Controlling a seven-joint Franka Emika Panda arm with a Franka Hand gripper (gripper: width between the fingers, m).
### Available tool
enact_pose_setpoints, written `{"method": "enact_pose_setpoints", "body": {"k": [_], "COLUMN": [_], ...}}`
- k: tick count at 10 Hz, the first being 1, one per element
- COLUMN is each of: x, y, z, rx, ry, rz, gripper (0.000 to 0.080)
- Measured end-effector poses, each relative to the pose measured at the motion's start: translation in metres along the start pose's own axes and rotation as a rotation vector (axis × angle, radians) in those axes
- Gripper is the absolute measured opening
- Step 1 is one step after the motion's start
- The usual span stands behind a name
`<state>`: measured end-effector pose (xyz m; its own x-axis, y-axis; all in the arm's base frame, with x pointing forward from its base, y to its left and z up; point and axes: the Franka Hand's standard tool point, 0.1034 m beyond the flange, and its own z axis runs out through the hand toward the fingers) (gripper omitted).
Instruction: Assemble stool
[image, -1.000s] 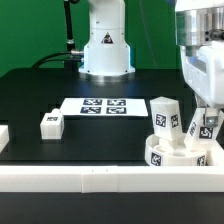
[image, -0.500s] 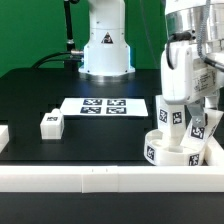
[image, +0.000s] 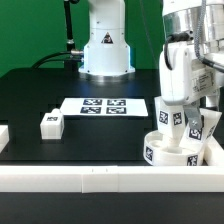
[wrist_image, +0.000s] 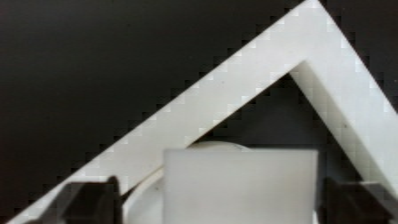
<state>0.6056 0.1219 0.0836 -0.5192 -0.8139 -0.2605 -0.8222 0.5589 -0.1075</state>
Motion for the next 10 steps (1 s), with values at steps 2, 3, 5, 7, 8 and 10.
{"method": "enact_pose_setpoints", "body": {"k": [2, 3, 5, 7, 8, 10], "x": [0.017, 0.029, 0.037, 0.037, 0.037, 0.039], "y": [-0.010, -0.012, -0.011, -0.011, -0.010, -0.011], "z": [-0.031, -0.044, -0.045, -0.044, -0.043, -0.043], "rx": [0.033, 0.042, 0.045, 0.044, 0.043, 0.042], "ry": [-0.020, -0.022, -0.013, -0.012, -0.011, -0.009], "rz": [-0.033, -0.045, -0.058, -0.061, -0.061, -0.070], "gripper": [0.0641, 0.0647, 0.0648, 0.0648, 0.0648, 0.0648]}}
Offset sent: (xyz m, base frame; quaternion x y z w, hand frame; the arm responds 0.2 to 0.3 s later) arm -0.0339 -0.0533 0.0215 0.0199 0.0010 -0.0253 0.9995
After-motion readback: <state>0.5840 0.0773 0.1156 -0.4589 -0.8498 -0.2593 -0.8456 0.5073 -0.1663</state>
